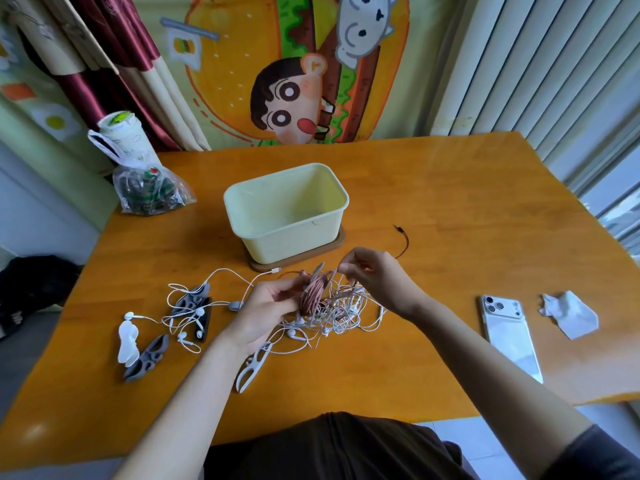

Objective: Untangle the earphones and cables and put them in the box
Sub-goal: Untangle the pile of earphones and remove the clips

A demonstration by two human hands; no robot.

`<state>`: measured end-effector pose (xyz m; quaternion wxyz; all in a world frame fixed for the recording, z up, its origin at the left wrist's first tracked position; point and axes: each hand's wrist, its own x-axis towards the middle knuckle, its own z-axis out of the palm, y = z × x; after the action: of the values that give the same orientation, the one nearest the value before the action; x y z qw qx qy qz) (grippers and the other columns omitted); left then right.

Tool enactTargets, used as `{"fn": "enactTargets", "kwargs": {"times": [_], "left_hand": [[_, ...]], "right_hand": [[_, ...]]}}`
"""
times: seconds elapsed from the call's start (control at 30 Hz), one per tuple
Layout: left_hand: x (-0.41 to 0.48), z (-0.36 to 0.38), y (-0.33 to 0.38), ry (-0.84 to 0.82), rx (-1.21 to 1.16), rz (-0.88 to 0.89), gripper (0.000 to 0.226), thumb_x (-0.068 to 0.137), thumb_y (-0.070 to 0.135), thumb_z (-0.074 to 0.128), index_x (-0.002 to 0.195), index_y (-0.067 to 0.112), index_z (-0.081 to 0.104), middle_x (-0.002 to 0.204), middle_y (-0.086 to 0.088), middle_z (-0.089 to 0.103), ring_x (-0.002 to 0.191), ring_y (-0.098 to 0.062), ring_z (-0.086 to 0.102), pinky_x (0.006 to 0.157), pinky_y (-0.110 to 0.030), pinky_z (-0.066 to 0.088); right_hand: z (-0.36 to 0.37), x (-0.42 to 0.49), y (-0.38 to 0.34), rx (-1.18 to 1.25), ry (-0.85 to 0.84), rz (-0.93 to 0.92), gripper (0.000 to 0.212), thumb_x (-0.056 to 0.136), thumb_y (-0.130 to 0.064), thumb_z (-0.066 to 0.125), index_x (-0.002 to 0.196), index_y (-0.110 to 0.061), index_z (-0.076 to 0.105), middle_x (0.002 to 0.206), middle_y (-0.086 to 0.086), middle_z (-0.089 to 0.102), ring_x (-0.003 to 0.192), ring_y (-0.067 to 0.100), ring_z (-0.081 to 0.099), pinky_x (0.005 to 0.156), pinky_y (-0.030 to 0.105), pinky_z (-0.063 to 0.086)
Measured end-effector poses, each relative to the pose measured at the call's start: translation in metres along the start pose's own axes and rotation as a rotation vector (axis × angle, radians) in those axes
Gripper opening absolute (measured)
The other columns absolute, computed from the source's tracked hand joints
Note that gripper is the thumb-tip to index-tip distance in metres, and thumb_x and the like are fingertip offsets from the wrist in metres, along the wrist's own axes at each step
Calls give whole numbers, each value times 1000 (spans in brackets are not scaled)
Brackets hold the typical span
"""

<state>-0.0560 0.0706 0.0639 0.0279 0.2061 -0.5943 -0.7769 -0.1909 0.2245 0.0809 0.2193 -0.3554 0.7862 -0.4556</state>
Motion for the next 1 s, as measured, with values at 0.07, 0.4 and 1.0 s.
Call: {"fn": "enactTargets", "kwargs": {"times": [0.07, 0.4, 1.0], "left_hand": [[1, 4, 1, -16, -132, -13, 43, 86, -14, 48, 97, 16, 75, 88, -2, 74, 74, -11, 66, 63, -22, 54], [12, 22, 5, -126, -553, 145, 32, 70, 10, 76, 100, 17, 74, 100, -6, 67, 95, -18, 63, 79, -29, 53], [18, 25, 0, 166, -608, 116, 27, 93, 11, 41, 108, 18, 62, 102, -2, 68, 96, -17, 59, 85, -33, 45]], "right_hand": [[5, 0, -1, 116, -4, 28, 18, 92, -22, 58, 81, -8, 62, 69, -6, 59, 64, 2, 53, 65, 19, 44], [38, -8, 0, 197, 3, 97, 9, 92, -14, 58, 89, -6, 61, 70, -1, 61, 56, -1, 50, 56, 13, 41], [52, -14, 11, 6, 50, 84, 49, 72, -1, 77, 113, -8, 52, 92, -1, 62, 87, 13, 61, 82, 20, 52]]}}
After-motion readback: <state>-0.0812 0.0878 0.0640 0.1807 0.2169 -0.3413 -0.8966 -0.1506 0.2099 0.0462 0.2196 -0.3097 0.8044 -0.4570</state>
